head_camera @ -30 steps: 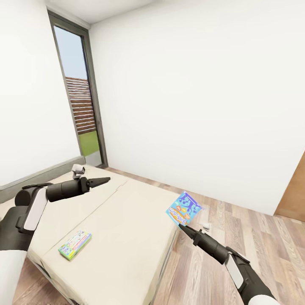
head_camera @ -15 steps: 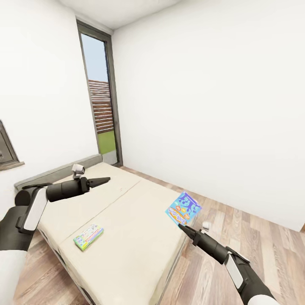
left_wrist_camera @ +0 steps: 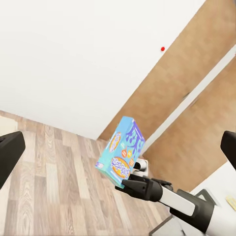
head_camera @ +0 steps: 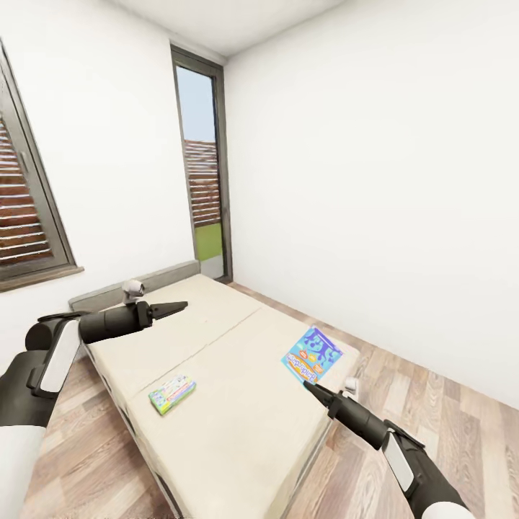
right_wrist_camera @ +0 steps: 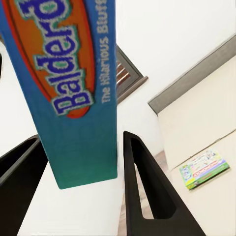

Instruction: Put all the toys in the child's room - the three board games (two on the bed and one on the table), the two jigsaw puzzles on the table, and the tennis ball on the table - inside the toy box on the table in the child's room.

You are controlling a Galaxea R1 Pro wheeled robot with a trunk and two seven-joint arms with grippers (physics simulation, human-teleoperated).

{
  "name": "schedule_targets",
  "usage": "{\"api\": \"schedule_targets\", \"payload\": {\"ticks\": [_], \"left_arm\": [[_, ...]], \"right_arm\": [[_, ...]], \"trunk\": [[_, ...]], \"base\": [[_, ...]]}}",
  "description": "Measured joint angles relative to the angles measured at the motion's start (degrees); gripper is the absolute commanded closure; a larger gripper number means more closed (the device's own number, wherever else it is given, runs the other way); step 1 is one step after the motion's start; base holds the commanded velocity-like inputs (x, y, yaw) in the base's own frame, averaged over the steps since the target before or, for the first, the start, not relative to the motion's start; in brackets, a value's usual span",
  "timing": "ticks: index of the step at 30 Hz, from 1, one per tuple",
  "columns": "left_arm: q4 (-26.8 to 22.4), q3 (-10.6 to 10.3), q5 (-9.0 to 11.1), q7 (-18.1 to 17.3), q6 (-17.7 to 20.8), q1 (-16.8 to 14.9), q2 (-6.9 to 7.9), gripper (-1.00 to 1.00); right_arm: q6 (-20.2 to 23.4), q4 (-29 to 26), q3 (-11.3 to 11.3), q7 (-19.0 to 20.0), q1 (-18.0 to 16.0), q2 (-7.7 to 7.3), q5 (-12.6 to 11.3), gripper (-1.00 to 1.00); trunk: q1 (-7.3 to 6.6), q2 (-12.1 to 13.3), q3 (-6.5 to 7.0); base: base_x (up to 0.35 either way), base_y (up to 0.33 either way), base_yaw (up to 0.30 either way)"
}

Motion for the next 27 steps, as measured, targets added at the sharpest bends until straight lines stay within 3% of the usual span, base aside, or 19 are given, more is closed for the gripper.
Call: {"api": "schedule_targets", "payload": {"ticks": [19, 27], "left_arm": [[0.02, -0.02, -0.01, 0.09, 0.0, 0.07, -0.01, -1.0], [0.02, -0.01, -0.01, 0.05, -0.01, 0.07, -0.01, -1.0]], "right_arm": [[-0.03, -0.02, -0.07, 0.0, -0.01, 0.0, 0.0, 1.0], [-0.01, -0.02, -0.02, 0.0, -0.02, 0.03, 0.01, 1.0]], "trunk": [[0.0, 0.0, 0.03], [-0.01, 0.01, 0.03]], "base": [[0.063, -0.014, 0.015], [0.088, -0.121, 0.0]]}}
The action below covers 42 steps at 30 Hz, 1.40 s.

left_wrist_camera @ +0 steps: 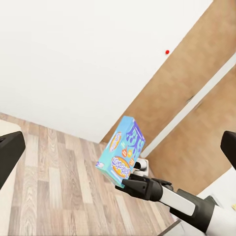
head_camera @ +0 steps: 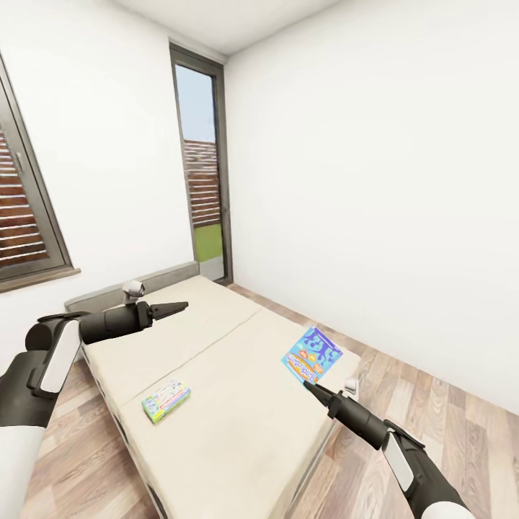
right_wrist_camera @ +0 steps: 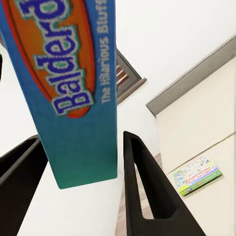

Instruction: Put all the toys in the child's room - the three board games (two on the bed and one on the table), the two jigsaw puzzles on the table, and the tennis ball on the table - inside the toy box on the table in the child's room.

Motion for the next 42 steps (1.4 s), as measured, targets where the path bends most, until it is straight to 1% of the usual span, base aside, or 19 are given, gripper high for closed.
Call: {"api": "schedule_targets", "payload": {"ticks": [23, 35, 42], "left_arm": [[0.0, 0.0, 0.0, -0.05, 0.0, 0.0, 0.05, -1.0], [0.01, 0.0, 0.02, -0.05, 0.0, 0.09, 0.06, -1.0], [0.01, 0.0, 0.02, -0.05, 0.0, 0.09, 0.02, -1.0]], "right_arm": [[-0.03, 0.0, 0.0, 0.0, 0.0, 0.04, 0.0, 1.0], [-0.03, -0.01, 0.0, 0.0, 0.03, 0.23, 0.02, 1.0], [-0.03, -0.01, -0.01, 0.01, 0.01, 0.3, 0.1, 1.0]], "trunk": [[0.01, 0.0, 0.0], [0.01, 0.0, 0.0], [0.01, 0.0, 0.0]], "base": [[0.004, -0.095, 0.0], [0.0, -0.157, 0.0], [0.0, -0.269, 0.0]]}}
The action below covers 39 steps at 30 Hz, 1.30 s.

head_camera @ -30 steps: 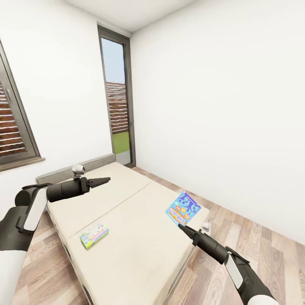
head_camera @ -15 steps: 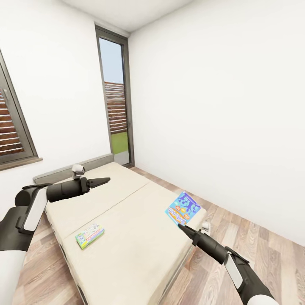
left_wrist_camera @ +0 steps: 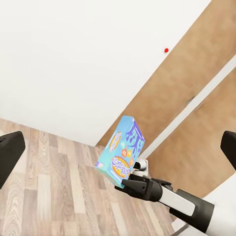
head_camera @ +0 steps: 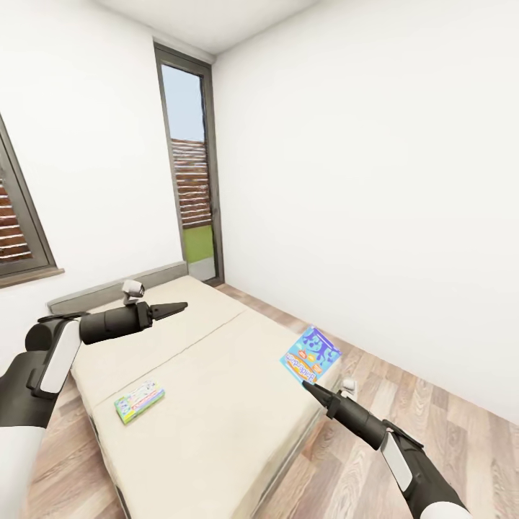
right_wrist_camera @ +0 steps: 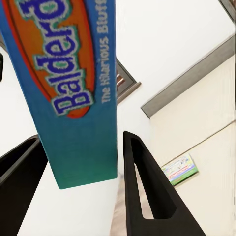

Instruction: Put all the toys in the child's room - the three board games (two on the bed and one on the table), the two jigsaw puzzles on the table, and the tennis ball on the table - inside the toy box on the table in the child's room.

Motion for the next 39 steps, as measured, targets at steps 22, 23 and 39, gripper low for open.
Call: {"api": "schedule_targets", "payload": {"ticks": [22, 23, 39], "left_arm": [[0.0, 0.0, -0.01, 0.0, 0.0, -0.01, -0.02, -1.0], [0.0, -0.01, -0.01, 0.0, 0.0, -0.01, -0.03, -1.0], [0.0, -0.01, -0.02, 0.01, 0.0, 0.0, -0.02, -1.0]], "right_arm": [[-0.1, 0.01, 0.02, 0.02, 0.01, -0.01, 0.1, 1.0], [-0.15, 0.01, 0.02, 0.0, 0.0, -0.01, 0.07, 1.0], [-0.23, 0.01, 0.04, -0.01, -0.01, -0.01, 0.1, 1.0]], "trunk": [[-0.01, 0.0, 0.01], [-0.01, 0.0, 0.04], [0.0, -0.01, 0.81]], "base": [[0.057, -0.273, -0.009], [0.1, -0.164, -0.164], [0.076, -0.101, -0.229]]}}
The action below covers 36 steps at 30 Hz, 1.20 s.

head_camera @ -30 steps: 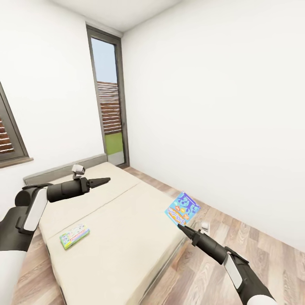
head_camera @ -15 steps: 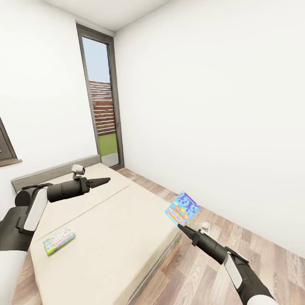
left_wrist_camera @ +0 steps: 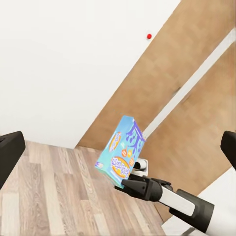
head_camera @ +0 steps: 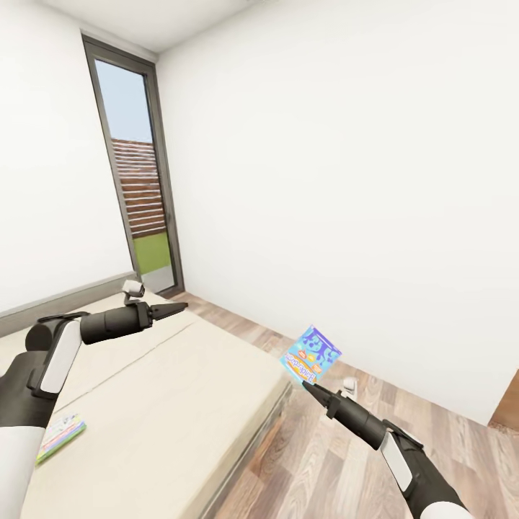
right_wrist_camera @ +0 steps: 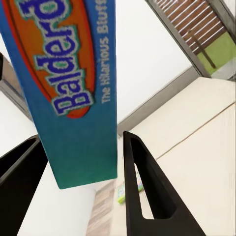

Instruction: Put all the toys in the child's room - the three board games (two on the bed and one on the table), the two jigsaw puzzles on the table, and the tennis ball on the table - inside the toy box on the table in the child's room.

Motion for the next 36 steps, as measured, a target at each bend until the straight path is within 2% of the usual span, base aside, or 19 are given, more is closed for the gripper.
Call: {"api": "schedule_targets", "payload": {"ticks": [21, 36], "left_arm": [[0.01, -0.01, 0.0, 0.13, 0.0, 0.05, -0.01, -1.0], [0.01, -0.1, 0.1, 2.43, -0.15, 0.06, -0.1, -1.0]], "right_arm": [[-0.03, -0.01, -0.12, 0.0, 0.0, -0.07, -0.05, 1.0], [0.1, 0.04, -0.66, -0.14, 0.01, -0.09, -0.3, 1.0]], "trunk": [[0.0, 0.01, 1.27], [0.0, 0.01, 2.21]], "base": [[0.001, -0.004, -0.236], [0.0, 0.0, -0.231]]}}
